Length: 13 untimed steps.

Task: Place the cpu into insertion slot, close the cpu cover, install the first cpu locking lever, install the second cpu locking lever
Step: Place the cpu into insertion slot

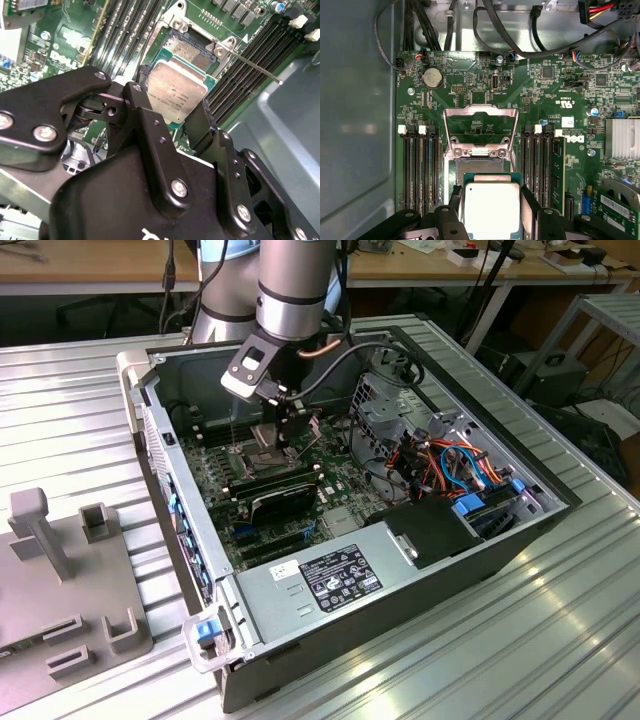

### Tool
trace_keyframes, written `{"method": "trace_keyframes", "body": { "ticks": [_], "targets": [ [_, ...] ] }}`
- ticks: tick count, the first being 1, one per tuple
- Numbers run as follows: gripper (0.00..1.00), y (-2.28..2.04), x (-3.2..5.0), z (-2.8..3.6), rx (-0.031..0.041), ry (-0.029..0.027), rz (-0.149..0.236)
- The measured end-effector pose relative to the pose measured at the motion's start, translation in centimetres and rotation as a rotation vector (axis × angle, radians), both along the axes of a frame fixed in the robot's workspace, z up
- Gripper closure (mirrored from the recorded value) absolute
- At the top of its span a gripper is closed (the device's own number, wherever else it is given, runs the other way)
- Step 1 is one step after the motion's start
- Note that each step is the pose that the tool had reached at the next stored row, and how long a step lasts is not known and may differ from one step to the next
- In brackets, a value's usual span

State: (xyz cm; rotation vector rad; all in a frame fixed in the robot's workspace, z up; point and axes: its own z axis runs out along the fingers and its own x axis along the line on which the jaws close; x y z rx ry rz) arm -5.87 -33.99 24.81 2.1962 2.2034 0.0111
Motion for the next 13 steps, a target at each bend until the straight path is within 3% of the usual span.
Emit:
{"method": "trace_keyframes", "body": {
  "ticks": [3, 7, 11, 13],
  "targets": [
    [0.45, 0.42, 0.05, -0.88, 0.0, 0.0, 0.002],
    [0.45, 0.68, 0.05, -1.88, 0.0, 0.0001, 0.007],
    [0.45, 0.68, 0.04, -2.69, -0.0001, 0.0086, 0.012],
    [0.45, 0.69, 0.04, -2.86, -0.0001, 0.0092, 0.021]
  ]
}}
